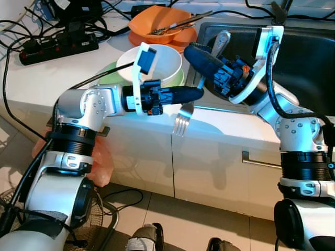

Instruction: Kitchen organization

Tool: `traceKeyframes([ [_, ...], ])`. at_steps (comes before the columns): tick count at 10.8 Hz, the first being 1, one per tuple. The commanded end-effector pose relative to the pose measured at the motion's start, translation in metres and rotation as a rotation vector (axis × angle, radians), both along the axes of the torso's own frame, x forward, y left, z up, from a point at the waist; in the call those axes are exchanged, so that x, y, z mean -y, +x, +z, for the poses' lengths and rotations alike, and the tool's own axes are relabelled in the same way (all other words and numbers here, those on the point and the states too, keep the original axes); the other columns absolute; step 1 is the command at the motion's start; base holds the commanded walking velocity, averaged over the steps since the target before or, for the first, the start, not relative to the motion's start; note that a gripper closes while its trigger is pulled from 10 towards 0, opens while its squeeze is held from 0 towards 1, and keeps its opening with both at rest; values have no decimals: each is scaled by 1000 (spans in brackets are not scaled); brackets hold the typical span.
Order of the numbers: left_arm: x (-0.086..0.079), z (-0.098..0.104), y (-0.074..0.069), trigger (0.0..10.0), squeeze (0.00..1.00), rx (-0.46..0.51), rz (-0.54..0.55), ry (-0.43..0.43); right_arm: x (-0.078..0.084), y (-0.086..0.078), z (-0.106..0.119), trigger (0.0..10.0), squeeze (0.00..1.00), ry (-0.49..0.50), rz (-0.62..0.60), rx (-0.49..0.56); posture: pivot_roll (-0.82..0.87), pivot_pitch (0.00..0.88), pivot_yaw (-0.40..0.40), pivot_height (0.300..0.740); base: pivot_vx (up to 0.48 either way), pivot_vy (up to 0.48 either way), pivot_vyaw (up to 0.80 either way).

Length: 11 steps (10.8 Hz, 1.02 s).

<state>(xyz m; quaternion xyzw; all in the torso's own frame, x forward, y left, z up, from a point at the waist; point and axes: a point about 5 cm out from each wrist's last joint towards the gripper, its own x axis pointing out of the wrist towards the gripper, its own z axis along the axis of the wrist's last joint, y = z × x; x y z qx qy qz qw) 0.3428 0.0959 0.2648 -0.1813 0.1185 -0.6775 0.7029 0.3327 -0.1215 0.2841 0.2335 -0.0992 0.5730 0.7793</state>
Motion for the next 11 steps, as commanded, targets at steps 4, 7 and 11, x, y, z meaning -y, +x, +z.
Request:
traceKeyframes([
  [4, -4, 6, -1, 0, 0, 34, -4, -7, 1, -2, -3, 0, 0, -17, 34, 3, 113, 123, 101, 740, 0, 0, 0],
  [7, -7, 10, 0, 0, 0, 45, 7, -11, -1, -6, -9, 0, 0, -25, 77, -25, 115, 125, 97, 740, 0, 0, 0],
  [11, -7, 9, 0, 0, 0, 46, 5, -8, 1, -6, -12, 0, 0, -36, 76, -36, 113, 126, 96, 740, 0, 0, 0],
])
